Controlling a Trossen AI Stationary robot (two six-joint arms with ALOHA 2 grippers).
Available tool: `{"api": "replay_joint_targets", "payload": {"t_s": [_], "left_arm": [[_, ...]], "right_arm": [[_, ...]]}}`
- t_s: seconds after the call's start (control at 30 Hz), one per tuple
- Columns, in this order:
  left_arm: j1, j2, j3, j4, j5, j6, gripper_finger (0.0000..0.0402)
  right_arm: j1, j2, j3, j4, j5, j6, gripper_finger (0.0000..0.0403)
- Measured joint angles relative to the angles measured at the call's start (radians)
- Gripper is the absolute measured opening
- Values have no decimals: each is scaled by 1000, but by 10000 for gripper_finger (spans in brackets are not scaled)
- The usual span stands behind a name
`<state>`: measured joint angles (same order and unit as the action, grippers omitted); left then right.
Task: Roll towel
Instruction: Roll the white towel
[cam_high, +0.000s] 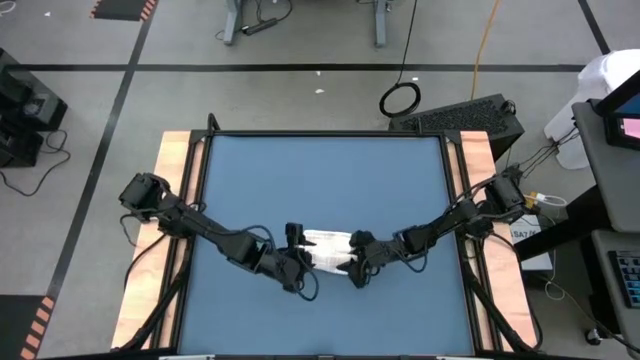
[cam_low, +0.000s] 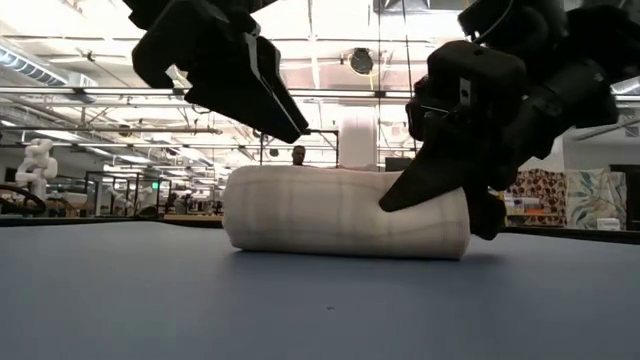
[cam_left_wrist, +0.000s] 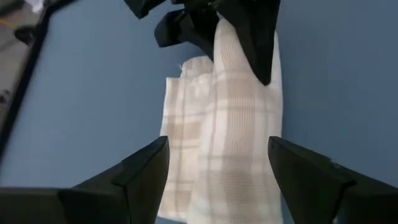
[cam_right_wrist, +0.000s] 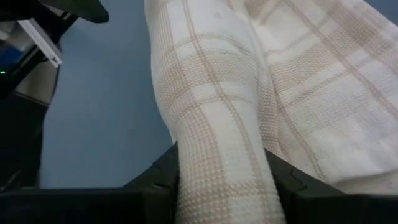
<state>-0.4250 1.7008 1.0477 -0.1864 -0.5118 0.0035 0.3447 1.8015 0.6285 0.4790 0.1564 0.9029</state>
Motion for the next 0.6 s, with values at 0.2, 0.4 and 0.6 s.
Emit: {"api": "replay_joint_targets", "payload": {"t_s": [0.2, 0.4, 0.6], "left_arm": [[-2, 28, -21, 44, 92, -59, 277], [-16, 112, -29, 59, 61, -38, 277], [-29, 137, -29, 91, 21, 28, 277]], "right_arm": [[-33, 1, -1, 23, -66, 24, 125], [-37, 1, -1, 24, -74, 62, 125], [-38, 1, -1, 24, -82, 64, 125]]}}
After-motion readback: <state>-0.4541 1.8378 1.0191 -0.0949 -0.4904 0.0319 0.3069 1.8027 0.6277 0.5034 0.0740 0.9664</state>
